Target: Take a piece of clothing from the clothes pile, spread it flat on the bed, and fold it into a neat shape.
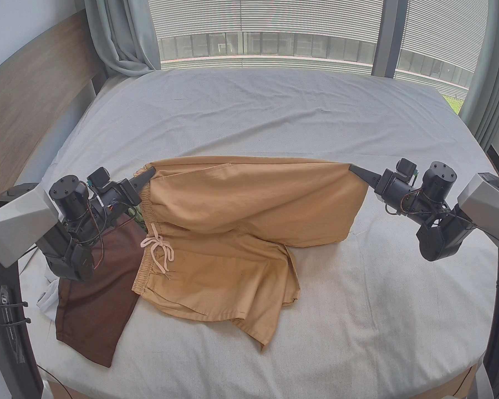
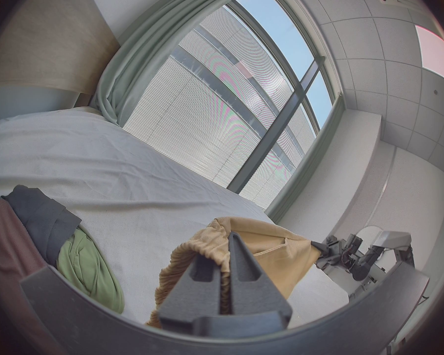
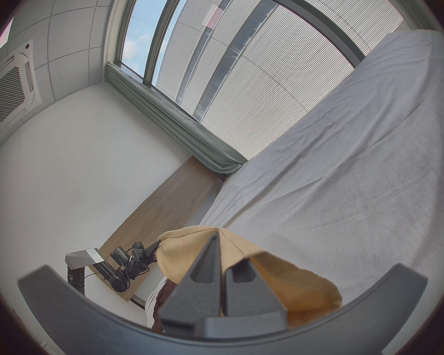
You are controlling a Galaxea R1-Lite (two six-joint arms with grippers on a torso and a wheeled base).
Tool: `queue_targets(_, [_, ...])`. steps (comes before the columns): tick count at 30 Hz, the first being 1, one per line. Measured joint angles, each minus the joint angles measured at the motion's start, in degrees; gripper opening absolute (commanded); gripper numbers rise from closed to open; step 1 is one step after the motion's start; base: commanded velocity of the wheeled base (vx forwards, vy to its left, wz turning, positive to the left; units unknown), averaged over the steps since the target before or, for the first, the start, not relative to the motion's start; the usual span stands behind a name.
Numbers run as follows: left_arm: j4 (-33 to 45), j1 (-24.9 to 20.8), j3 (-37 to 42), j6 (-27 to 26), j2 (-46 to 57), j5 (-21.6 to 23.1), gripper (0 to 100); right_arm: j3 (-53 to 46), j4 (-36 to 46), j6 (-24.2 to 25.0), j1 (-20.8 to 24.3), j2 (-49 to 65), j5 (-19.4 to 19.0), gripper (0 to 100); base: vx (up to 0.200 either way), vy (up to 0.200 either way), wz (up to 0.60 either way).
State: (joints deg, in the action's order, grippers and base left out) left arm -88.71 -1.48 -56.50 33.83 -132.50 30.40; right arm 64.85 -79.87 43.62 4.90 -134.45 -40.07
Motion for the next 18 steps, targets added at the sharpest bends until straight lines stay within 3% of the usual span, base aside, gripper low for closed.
queue_targets(18, [1.8,-1.1,-11.8,1.9,-9.4,-3.6,0,14.8,4.1,0.0,0.5,-10.3,0.2,0,0.000,0.000,0.00])
